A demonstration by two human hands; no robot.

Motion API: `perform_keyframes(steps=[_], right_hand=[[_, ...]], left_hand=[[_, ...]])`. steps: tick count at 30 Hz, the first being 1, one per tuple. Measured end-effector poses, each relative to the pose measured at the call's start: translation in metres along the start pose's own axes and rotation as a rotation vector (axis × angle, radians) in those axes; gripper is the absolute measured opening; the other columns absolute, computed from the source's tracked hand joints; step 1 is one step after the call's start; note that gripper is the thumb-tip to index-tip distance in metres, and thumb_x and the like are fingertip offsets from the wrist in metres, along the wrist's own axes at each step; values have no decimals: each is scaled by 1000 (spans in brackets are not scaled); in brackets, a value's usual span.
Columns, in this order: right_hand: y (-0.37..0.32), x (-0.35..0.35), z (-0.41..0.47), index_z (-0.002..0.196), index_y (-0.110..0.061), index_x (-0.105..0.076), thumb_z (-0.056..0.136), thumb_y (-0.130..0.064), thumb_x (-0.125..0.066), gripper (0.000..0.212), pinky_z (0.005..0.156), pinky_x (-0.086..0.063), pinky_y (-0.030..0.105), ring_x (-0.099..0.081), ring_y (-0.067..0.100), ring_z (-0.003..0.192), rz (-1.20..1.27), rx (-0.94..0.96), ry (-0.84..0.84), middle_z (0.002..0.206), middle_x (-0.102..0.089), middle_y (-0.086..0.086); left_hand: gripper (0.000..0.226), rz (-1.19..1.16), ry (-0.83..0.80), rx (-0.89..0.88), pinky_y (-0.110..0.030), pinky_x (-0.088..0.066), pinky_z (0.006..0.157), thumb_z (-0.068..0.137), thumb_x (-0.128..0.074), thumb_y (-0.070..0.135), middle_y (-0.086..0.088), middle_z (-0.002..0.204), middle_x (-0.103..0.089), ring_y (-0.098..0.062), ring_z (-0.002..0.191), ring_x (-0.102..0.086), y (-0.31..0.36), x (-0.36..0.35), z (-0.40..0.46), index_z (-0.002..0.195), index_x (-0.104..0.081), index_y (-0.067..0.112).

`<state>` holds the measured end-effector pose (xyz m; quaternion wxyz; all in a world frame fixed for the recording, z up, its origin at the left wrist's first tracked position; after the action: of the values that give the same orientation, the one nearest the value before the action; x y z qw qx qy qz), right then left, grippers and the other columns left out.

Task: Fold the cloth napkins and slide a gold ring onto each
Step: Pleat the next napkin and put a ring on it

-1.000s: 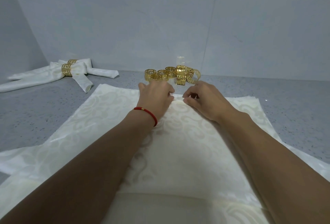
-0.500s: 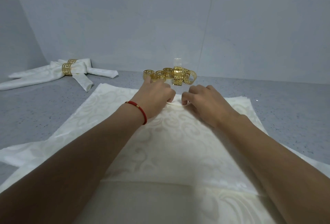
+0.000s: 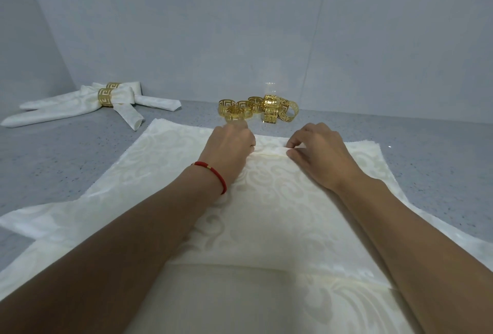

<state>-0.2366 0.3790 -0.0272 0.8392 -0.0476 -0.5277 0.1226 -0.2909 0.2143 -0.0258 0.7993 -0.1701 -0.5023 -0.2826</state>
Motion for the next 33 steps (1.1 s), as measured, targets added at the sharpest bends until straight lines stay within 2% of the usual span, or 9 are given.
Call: perform_keyframes(steps=[3, 8, 12, 15, 19, 23, 27, 29, 33], right_hand=[[-7, 7, -5, 97, -23, -66, 91, -13, -65, 11, 84, -34, 36, -56, 20, 96, -81, 61, -14, 92, -59, -11], [-20, 12, -9, 100, -28, -65, 88, -8, -59, 24, 91, -36, 37, -56, 16, 100, -198, 84, -201, 99, -59, -12], [-15, 14, -10, 103, -24, -71, 94, -17, -56, 18, 88, -46, 38, -62, 22, 96, -73, -52, -207, 91, -65, -10], [-13, 9, -12, 111, -20, -74, 100, -19, -58, 20, 84, -47, 37, -62, 26, 99, -43, -73, -161, 93, -56, -6], [-15, 12, -16, 106, -22, -71, 100, -24, -61, 12, 90, -37, 38, -56, 21, 105, -98, -57, -127, 106, -58, -4], [-33, 20, -28, 93, -20, -59, 93, -11, -57, 9, 80, -36, 37, -55, 25, 91, -222, 76, -74, 92, -61, -3], [-44, 22, -43, 107, -21, -57, 91, -3, -49, 25, 84, -41, 38, -52, 24, 101, -327, 141, -230, 104, -56, -3], [-41, 22, -48, 111, -22, -61, 95, -6, -50, 25, 89, -44, 41, -56, 25, 104, -269, 110, -238, 107, -59, -3], [-21, 26, -57, 113, -14, -72, 100, -12, -56, 21, 90, -50, 40, -62, 26, 102, 75, -74, 20, 105, -68, 5]], left_hand=[[6, 125, 46, -28, -38, -38, 80, 92, -65, 15, 5, 95, -60, -23, 101, -51, 6, 9, -5, 92, -63, 20], [16, 276, 0, -215, -35, -34, 75, 86, -61, 8, 6, 85, -59, -22, 86, -56, 22, 18, -20, 89, -56, 24], [17, 52, -45, -44, -37, -48, 65, 91, -53, 6, -2, 87, -63, -26, 78, -59, 10, 17, -27, 84, -62, 18], [17, -125, 21, 64, -43, -51, 77, 97, -54, 13, -6, 96, -67, -30, 92, -62, -5, 16, -28, 103, -70, 14], [21, -20, -60, -22, -40, -44, 78, 102, -51, 19, -7, 100, -61, -29, 98, -54, 0, 10, -29, 95, -69, 12], [8, 166, 0, -76, -33, -29, 73, 93, -64, 17, 6, 90, -63, -22, 94, -51, 4, 24, -35, 93, -64, 25], [20, 288, -50, -221, -32, -26, 72, 86, -61, 7, 9, 81, -57, -19, 83, -54, 24, 35, -49, 85, -57, 27], [17, 174, -91, -177, -31, -37, 74, 92, -53, 7, 5, 87, -57, -20, 85, -58, 18, 30, -55, 87, -59, 22], [16, -144, 72, 65, -45, -52, 77, 96, -55, 8, -7, 93, -69, -29, 88, -64, -7, 32, -61, 100, -70, 10]])
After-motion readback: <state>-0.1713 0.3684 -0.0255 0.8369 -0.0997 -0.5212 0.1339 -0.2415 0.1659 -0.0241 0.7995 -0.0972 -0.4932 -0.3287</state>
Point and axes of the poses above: each hand's wrist, its own z-axis towards the middle knuckle, its own x-axis out of the back of the hand, y = z × x, the point moved 7 cm from there along z, towards the middle knuckle
